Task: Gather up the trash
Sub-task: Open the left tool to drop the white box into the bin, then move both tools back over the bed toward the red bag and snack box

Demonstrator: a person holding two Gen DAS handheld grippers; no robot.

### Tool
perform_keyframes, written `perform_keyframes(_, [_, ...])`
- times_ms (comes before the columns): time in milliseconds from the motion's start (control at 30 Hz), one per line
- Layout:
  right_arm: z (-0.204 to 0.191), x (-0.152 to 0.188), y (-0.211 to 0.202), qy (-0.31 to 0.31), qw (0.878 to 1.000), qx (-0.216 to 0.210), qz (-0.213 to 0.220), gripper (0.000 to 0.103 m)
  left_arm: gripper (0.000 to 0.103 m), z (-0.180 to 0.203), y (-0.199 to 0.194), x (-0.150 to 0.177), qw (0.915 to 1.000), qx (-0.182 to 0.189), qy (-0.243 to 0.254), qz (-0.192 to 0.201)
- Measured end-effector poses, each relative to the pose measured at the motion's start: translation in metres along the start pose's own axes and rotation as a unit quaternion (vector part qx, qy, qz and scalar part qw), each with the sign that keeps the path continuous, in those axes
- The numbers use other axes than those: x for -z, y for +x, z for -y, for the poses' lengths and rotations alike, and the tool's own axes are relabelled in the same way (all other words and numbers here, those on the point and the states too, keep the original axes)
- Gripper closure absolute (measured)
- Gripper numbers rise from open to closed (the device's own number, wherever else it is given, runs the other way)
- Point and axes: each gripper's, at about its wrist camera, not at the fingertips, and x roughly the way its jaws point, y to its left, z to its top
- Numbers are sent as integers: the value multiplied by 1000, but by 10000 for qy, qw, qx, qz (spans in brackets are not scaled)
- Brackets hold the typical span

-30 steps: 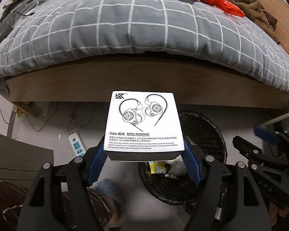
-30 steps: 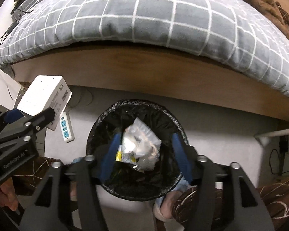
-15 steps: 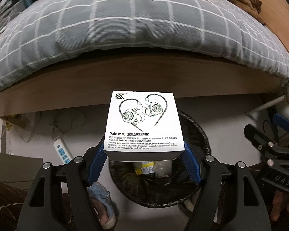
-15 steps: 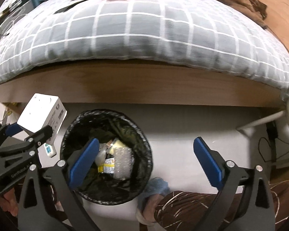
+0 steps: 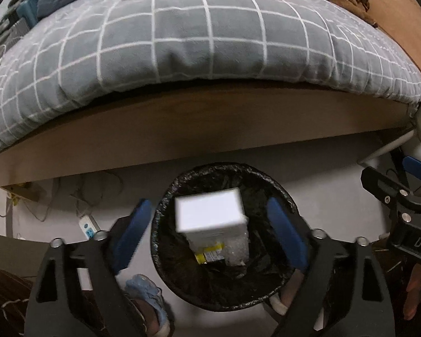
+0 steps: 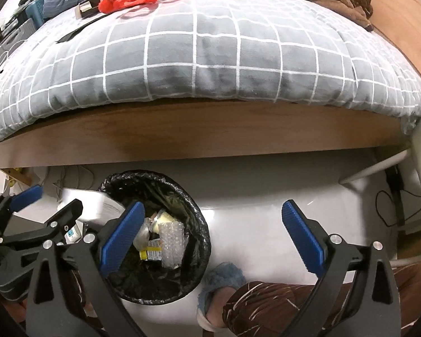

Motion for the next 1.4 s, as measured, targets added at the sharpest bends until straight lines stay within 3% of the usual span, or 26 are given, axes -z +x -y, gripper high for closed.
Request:
perform_keyframes(200, [-4,-10,-16,-133,9994,52,331,9,6,-6,-18,-15,9995,-138,-28,278])
perform_keyframes(933, [-26,-71,-83,-204,9861,-226,1631,9,6,-58,-98,-75,9906,-303,-335,1293])
perform_keyframes(1400, [-58,-136,-85,-374,9779,-420,2013,9,6,-99,-124,-137,9813,-331,-533,1822])
